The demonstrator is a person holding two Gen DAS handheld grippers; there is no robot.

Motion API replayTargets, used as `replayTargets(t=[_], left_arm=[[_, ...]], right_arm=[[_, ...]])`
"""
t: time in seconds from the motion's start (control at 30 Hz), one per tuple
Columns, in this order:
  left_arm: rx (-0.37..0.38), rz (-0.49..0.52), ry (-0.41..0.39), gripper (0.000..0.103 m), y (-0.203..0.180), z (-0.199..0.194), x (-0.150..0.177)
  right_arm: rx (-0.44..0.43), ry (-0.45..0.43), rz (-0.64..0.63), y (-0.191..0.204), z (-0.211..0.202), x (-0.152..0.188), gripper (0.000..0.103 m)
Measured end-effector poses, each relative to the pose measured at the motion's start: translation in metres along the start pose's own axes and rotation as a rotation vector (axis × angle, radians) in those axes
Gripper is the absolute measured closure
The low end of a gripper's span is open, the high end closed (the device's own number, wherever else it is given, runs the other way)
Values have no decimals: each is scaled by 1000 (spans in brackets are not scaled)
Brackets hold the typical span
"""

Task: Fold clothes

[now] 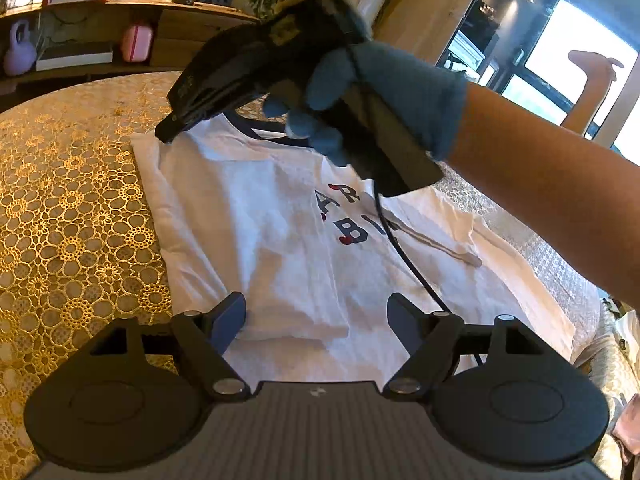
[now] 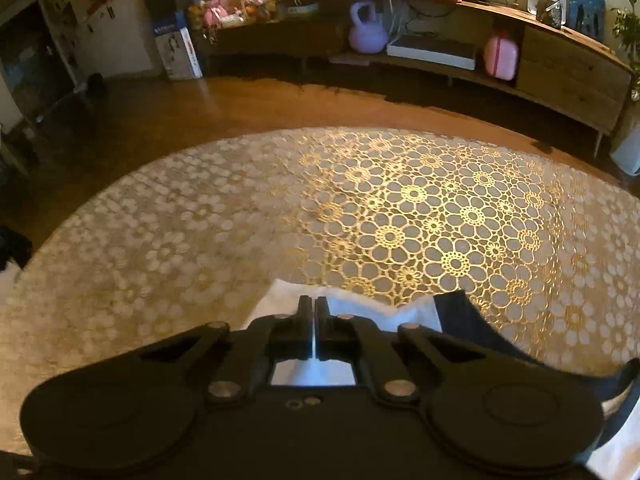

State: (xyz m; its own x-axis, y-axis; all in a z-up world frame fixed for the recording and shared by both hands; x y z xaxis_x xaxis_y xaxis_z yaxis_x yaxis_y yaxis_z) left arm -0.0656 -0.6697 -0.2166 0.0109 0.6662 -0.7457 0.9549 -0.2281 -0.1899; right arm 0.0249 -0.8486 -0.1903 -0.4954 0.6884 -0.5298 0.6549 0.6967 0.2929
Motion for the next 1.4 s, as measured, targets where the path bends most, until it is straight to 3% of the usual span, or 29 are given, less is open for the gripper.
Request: replayTargets(t=[0.03, 0.07, 0.23, 0.37, 0.53, 0.6, 0.73, 0.8, 1.0, 1.23, 1.4], left_arm=[[-2, 5, 1, 26, -1, 0, 0], [-5, 11, 3, 26, -1, -1, 0], [-19, 48, 35, 26, -1, 2, -7], [-54, 35, 25, 26, 10, 10, -24], [-121, 44, 42, 25, 24, 34, -46], [-149, 40, 60, 25, 29, 45, -51], [-164, 41, 58, 25, 34, 55, -66], [-156, 13, 22, 25, 38, 51, -74], [-192, -169, -23, 25, 89, 40, -88], [-209, -264, 10, 26, 121, 55, -83], [-223, -239, -1, 25, 120, 55, -82]], right_arm=[[-1, -1, 0, -1, 0, 0, 51], [1, -7, 2, -6, -10, 1, 0], [10, -37, 7, -30, -56, 4, 0], [99, -65, 31, -83, -106, 18, 0], [212, -24, 102, -151, -137, 56, 0], [187, -9, 142, -165, -141, 69, 0], [75, -19, 155, -150, -135, 71, 0], [27, -17, 130, -131, -125, 68, 0], [-67, 18, 73, -87, -92, 64, 0], [-41, 34, 24, -77, -81, 76, 0], [15, 20, -60, -74, -92, 83, 0]])
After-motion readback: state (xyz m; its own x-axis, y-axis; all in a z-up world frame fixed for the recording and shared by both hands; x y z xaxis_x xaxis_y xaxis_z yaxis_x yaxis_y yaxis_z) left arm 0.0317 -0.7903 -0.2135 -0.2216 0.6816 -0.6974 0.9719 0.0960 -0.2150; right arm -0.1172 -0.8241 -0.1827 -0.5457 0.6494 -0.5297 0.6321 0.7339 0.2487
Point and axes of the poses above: each gripper's, at about its wrist camera, not at the fingertips, and z roughly the way its jaws point, y to its left, x to its underside, the point moved 9 cm from there along z, roughly the way its jaws point, and after that the axes turned 14 degrees about z, right-handed, at the moved point
